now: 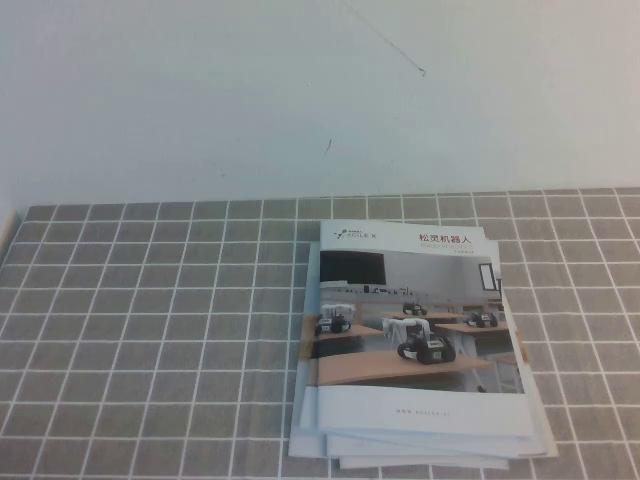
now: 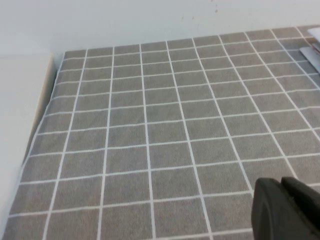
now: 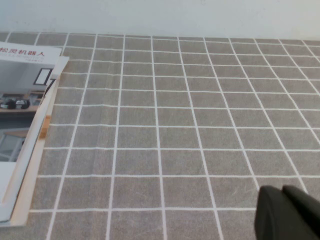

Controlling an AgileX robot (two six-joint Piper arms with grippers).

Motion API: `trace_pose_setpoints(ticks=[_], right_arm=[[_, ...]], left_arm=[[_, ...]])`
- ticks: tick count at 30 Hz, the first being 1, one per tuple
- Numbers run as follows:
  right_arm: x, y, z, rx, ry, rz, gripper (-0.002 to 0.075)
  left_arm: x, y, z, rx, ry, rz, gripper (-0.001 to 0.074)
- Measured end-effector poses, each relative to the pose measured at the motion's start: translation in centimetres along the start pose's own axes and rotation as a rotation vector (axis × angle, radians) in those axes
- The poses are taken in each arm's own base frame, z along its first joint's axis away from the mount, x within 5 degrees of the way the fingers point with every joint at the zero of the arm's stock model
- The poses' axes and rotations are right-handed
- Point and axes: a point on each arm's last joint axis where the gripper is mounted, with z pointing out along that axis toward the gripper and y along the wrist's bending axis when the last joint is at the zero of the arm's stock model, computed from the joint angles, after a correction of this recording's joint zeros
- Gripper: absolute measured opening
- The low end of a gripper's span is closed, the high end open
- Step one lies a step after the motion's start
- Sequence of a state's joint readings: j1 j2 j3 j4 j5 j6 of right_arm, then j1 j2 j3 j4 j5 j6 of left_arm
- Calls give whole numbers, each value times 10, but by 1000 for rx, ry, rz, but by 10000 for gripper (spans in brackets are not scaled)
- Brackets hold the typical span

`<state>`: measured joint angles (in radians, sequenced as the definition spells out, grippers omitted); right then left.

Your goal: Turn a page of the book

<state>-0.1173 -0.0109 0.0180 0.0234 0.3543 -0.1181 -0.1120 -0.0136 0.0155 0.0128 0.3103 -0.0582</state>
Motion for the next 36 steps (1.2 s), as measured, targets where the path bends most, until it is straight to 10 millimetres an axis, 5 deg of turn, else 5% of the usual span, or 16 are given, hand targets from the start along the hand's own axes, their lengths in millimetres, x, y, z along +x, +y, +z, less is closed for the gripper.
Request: trace_pose_setpoints(ticks=[23,36], right_arm=[[0,0,0,0,0,0,-3],[0,0,0,0,0,0,-3]], left_arm=[[-4,0,0,4,-63,0,-4],[-52,-3,-17,37,-624,-2,-4]])
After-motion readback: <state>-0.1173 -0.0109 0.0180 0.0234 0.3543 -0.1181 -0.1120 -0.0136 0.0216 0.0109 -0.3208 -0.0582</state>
